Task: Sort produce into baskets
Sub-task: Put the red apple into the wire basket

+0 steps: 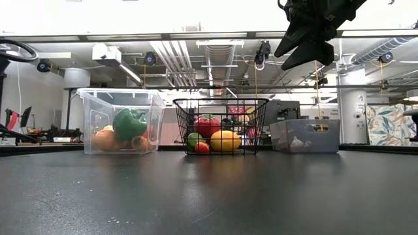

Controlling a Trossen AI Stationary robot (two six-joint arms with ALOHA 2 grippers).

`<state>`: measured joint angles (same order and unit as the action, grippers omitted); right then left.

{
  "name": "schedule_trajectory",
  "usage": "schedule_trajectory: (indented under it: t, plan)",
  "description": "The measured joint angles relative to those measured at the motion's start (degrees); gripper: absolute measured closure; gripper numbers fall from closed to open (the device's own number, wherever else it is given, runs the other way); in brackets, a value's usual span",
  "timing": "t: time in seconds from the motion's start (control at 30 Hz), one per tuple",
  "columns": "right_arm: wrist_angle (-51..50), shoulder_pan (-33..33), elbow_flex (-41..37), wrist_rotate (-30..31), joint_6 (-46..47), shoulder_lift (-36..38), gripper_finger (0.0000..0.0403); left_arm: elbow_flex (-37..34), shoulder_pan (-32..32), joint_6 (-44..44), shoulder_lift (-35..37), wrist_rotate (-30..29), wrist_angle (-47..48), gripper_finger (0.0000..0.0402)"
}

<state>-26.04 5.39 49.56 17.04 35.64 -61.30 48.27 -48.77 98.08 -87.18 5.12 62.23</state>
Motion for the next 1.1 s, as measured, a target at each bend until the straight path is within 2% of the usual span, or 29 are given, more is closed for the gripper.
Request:
schedule_trajectory:
  t: [0.13,0.27,0.47,0.63,0.8,1.1]
  plan:
    - [0.0,0.0,0.0,0.02,0.0,0.0,0.0195,0.66,-0.24,-0.08,-0.17,-0.64,0.69,0.0102]
    - [0.0,0.0,0.0,0.05,0.0,0.0,0.0195,2.73,-0.28,-0.44,-0.24,-3.78,0.79,0.0121]
    - [0.08,0.0,0.0,0.11,-0.23,0.0,0.0195,4.6,-0.31,-1.78,-0.26,-6.23,1.72,0.0124]
    - [1.89,0.0,-0.09,0.13,-1.83,0.0,0.0195,8.97,-0.27,-6.12,-0.26,-16.27,1.56,0.0124]
    - [5.18,0.64,-0.13,0.18,-4.66,0.0,0.0195,15.11,0.4,-13.99,-0.15,-29.72,1.2,0.0124]
    - [14.11,6.19,-0.17,1.84,-13.71,0.0,0.0195,24.12,2.91,-45.92,-0.09,-47.91,-11.49,0.0124]
